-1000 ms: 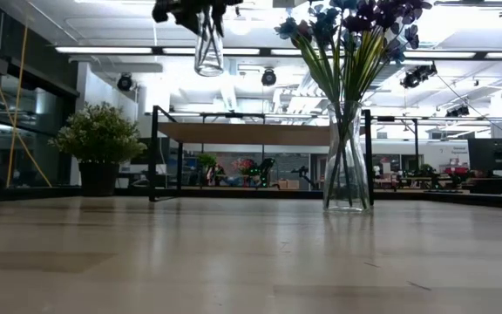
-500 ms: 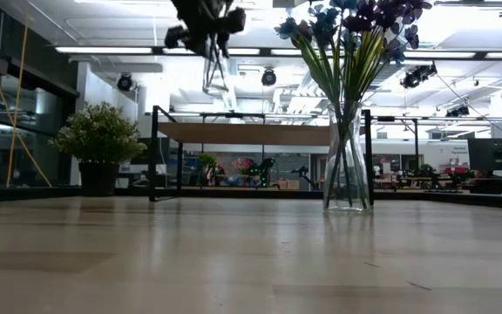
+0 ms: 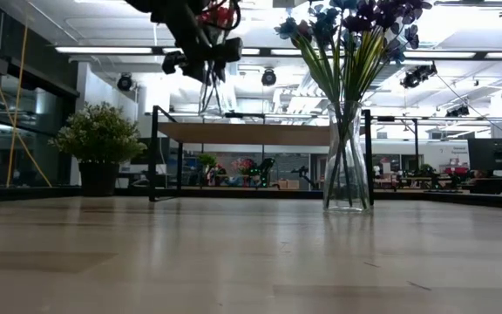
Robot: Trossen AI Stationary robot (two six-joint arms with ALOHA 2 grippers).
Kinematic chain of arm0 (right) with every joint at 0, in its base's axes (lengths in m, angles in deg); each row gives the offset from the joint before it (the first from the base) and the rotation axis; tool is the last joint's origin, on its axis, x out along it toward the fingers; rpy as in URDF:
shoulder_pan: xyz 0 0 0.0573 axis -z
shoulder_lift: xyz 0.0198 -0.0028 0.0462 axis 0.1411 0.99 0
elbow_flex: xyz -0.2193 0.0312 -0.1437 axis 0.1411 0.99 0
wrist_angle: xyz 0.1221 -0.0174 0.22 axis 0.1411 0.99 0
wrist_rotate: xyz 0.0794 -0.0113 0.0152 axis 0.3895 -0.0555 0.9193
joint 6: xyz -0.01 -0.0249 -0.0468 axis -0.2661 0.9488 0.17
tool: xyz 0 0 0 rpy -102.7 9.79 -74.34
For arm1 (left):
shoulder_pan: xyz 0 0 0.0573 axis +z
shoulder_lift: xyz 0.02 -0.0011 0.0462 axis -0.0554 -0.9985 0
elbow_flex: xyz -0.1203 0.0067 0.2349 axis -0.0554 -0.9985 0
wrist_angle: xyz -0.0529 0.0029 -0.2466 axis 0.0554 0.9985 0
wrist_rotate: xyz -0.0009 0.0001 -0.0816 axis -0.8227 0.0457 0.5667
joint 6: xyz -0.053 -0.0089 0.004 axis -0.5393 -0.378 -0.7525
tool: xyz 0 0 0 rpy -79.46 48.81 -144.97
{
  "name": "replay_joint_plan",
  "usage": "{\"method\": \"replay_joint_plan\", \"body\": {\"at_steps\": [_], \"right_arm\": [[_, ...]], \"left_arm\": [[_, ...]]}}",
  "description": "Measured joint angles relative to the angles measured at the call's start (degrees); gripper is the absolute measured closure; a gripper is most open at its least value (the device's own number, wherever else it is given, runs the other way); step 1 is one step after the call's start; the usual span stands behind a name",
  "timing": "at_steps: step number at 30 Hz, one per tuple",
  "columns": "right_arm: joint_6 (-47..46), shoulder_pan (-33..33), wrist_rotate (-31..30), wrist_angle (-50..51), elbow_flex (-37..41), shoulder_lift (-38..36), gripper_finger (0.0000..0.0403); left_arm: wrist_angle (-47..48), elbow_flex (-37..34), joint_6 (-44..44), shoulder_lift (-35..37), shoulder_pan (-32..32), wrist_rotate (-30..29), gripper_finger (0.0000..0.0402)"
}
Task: Pick and place flowers into a vace then onto a shelf
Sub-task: Put the left transparent vase onto the shelf
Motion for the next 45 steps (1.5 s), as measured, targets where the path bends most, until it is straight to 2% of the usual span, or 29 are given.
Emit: {"method": "replay_joint_plan", "body": {"at_steps": [40, 45], "right_arm": [[-0.02, 0.00, -0.15, -0.04, 0.00, 0.00, 0.0189], [-0.02, -0.02, -0.13, -0.04, 0.00, 0.00, 0.0194]], "left_arm": [[-4.66, -8.98, -3.20, 0.29, -1.62, -3.48, 0.0199], [-3.26, -9.29, -4.09, -0.04, -2.46, -3.84, 0.0152]]}}
